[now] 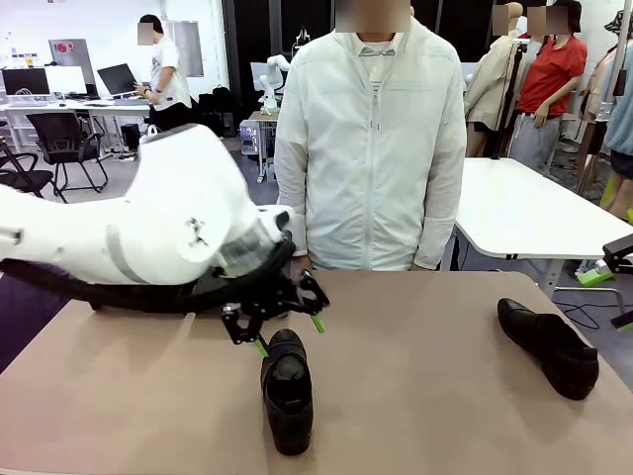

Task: Organize the shoes by placing them on the stand.
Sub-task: Place the Shoe from the middle of the table onto the Shoes Stand.

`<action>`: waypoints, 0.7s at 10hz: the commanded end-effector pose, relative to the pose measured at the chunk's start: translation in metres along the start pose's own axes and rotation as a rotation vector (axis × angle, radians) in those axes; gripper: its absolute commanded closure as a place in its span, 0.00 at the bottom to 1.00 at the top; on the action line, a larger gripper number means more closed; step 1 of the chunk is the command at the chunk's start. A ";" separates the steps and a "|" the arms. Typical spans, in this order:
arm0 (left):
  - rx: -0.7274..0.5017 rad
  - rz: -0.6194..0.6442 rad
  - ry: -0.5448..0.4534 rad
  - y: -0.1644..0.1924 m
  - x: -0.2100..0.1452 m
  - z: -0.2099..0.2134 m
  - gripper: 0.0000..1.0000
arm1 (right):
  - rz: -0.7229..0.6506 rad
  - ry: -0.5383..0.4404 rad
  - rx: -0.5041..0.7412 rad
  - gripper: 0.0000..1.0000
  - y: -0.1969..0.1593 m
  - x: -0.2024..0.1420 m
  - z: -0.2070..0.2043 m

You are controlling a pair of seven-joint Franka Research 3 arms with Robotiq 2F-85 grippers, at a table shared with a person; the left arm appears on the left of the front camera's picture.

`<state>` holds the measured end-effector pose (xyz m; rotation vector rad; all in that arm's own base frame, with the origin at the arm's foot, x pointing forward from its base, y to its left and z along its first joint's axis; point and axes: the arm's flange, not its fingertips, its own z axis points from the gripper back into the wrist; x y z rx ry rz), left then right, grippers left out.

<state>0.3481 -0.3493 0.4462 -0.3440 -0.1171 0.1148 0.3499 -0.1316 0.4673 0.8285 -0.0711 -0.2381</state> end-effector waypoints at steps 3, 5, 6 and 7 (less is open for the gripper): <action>0.179 -0.075 0.009 -0.056 0.006 -0.052 0.00 | 0.008 0.006 0.001 0.00 -0.001 -0.003 0.001; 0.274 -0.081 0.078 -0.063 -0.001 -0.073 0.00 | 0.008 0.006 0.001 0.00 -0.001 -0.003 0.001; 0.302 -0.076 0.065 -0.061 -0.002 -0.077 0.00 | 0.008 0.006 0.001 0.00 -0.001 -0.003 0.001; 0.301 -0.063 0.086 -0.057 -0.001 -0.083 0.00 | 0.008 0.006 0.001 0.00 -0.001 -0.003 0.001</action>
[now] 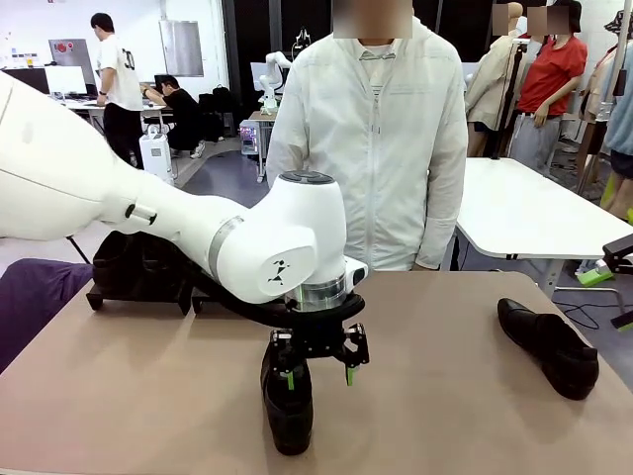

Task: Organize the shoes by placing them on the stand.
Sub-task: Place the Shoe from the middle of the table onto the Shoes Stand.

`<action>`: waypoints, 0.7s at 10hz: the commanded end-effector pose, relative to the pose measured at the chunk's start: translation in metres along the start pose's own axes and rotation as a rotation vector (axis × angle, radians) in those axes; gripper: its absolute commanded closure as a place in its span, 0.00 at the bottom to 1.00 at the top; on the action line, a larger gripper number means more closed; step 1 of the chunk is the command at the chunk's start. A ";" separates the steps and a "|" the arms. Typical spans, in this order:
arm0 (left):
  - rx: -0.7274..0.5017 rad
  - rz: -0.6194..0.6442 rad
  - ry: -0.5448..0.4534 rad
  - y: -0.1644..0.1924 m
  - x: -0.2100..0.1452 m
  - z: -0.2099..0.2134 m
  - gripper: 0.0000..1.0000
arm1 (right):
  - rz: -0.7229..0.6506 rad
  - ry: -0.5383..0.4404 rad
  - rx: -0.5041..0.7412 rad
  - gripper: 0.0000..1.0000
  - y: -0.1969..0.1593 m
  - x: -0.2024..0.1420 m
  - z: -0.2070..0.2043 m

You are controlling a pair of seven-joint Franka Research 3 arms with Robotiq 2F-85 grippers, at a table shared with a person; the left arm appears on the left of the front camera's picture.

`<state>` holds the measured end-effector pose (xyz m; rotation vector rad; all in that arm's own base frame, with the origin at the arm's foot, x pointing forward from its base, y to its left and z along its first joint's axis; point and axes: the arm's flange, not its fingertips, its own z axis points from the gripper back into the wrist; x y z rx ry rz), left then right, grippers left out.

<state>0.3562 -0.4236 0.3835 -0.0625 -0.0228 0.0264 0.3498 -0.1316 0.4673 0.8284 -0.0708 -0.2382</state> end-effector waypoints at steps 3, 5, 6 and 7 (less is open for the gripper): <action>0.071 0.113 -0.097 -0.006 0.010 -0.032 0.00 | 0.008 0.006 0.001 0.00 -0.001 -0.003 0.001; 0.098 0.119 -0.115 -0.006 0.015 -0.046 0.00 | 0.008 0.006 0.001 0.00 -0.001 -0.003 0.001; 0.091 0.114 -0.117 -0.008 0.017 -0.047 0.00 | 0.008 0.006 0.001 0.00 -0.001 -0.003 0.001; 0.097 0.092 -0.127 -0.009 0.019 -0.044 0.60 | 0.008 0.006 0.001 0.00 -0.001 -0.003 0.001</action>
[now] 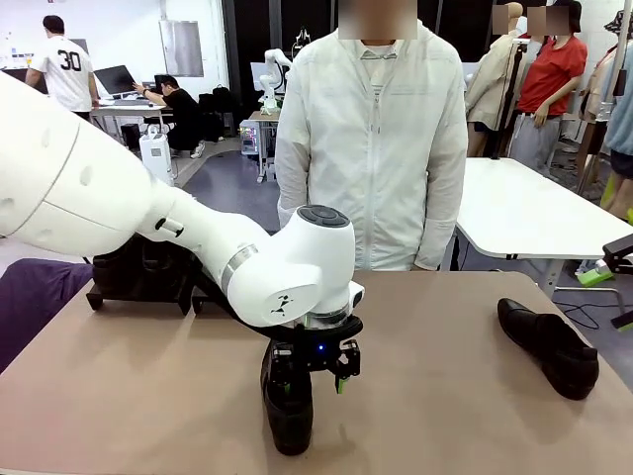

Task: Organize the shoes by placing them on the stand.
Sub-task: Place the Shoe from the middle of the table onto the Shoes Stand.

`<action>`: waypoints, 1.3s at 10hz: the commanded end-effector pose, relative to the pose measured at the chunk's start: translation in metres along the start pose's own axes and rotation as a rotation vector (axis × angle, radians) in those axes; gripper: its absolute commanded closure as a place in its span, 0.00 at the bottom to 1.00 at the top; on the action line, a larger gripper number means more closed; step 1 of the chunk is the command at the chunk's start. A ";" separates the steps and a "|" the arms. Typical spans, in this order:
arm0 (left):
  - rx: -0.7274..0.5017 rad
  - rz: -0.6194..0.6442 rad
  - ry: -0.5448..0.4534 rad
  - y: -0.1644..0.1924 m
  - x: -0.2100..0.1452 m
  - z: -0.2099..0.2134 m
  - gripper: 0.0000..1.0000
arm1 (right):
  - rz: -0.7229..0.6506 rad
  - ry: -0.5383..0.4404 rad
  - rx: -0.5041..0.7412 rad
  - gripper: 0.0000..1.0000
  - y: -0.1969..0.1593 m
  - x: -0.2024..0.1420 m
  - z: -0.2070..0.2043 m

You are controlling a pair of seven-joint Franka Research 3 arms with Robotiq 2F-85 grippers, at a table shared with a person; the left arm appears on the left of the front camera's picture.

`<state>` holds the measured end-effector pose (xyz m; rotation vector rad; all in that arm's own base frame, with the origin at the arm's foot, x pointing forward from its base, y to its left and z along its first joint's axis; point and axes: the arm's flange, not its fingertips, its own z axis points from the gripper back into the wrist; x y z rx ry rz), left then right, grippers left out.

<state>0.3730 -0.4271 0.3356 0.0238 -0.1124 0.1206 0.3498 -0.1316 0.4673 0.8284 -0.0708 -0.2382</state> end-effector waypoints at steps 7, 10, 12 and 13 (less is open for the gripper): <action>0.046 0.029 -0.104 0.001 0.010 0.014 1.00 | 0.008 0.006 0.001 0.00 -0.001 -0.003 0.001; -0.013 -0.128 -0.071 0.026 0.007 0.057 1.00 | 0.008 0.006 0.001 0.00 -0.001 -0.003 0.001; -0.063 -0.327 -0.110 0.062 0.003 0.113 1.00 | 0.008 0.006 0.001 0.00 -0.001 -0.003 0.001; -0.077 -0.393 -0.204 0.086 -0.002 0.143 1.00 | 0.008 0.006 0.001 0.00 -0.001 -0.003 0.001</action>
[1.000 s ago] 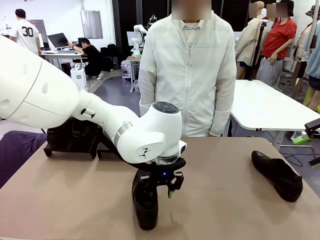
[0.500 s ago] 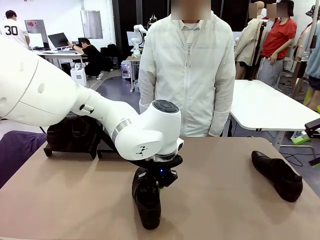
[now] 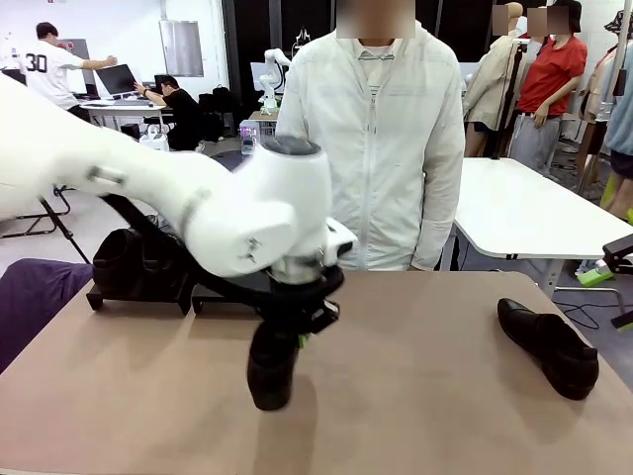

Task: Organize the shoes by placing them on the stand.
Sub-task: Place the Shoe from the middle of the table onto the Shoes Stand.

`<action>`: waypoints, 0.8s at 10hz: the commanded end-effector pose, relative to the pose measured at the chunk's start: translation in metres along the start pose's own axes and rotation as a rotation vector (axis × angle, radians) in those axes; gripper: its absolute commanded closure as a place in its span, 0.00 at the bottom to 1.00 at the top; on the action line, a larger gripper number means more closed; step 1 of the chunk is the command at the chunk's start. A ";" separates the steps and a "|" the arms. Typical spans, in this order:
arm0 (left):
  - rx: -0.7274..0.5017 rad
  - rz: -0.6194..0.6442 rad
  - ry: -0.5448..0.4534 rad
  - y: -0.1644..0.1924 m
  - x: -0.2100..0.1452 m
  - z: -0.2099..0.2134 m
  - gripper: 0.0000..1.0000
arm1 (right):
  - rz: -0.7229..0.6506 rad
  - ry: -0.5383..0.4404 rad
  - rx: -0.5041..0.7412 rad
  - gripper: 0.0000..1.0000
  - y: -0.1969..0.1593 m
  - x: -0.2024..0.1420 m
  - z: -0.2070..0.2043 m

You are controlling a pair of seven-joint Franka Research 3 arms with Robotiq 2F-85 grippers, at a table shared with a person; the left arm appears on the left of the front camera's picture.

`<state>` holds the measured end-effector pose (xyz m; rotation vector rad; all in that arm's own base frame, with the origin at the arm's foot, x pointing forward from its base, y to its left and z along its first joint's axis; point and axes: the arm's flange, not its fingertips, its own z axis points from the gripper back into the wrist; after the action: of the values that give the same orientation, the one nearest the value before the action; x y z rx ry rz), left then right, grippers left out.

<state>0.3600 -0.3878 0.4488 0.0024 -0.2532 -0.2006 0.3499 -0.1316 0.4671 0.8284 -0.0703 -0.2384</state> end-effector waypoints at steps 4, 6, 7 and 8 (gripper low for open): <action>-0.125 0.271 -0.427 0.122 -0.026 0.071 1.00 | 0.009 0.005 0.001 0.00 -0.001 -0.003 0.001; -0.041 0.325 -0.514 0.154 -0.018 0.060 1.00 | 0.009 0.005 0.001 0.00 -0.001 -0.003 0.001; -0.064 0.464 -0.477 0.161 -0.007 0.053 1.00 | 0.009 0.005 0.001 0.00 -0.001 -0.003 0.001; -0.098 0.342 -0.467 0.160 -0.019 0.079 1.00 | 0.009 0.005 0.001 0.00 -0.001 -0.003 0.001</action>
<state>0.3653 -0.2084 0.5073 -0.1639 -0.7127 0.1949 0.3496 -0.1318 0.4672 0.8284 -0.0703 -0.2388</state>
